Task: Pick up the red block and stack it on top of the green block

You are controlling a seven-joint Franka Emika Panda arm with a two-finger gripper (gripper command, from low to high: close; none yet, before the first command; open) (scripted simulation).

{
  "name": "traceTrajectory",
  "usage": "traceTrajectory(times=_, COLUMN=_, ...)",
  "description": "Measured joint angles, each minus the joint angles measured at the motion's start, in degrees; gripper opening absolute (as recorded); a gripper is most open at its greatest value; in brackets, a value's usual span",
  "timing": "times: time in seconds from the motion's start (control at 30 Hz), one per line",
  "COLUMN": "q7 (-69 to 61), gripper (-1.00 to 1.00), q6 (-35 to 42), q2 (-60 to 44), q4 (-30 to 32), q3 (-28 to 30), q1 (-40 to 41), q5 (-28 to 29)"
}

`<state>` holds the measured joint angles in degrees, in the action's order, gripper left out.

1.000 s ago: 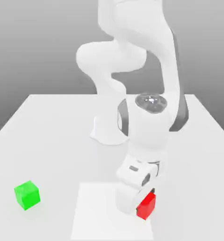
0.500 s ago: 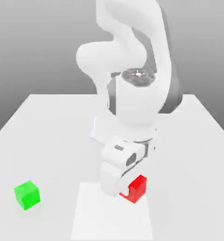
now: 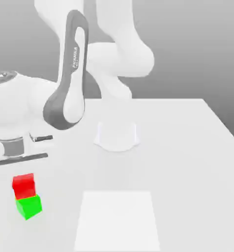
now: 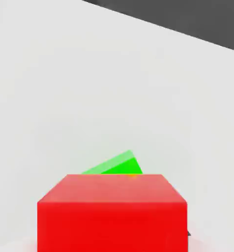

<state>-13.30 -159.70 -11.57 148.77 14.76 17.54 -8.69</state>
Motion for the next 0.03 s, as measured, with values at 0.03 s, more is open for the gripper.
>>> traceTrajectory(times=0.03, q7=0.0, gripper=1.0, q6=0.0, q2=0.0, q4=0.0, q3=0.0, q1=0.0, q5=0.0)
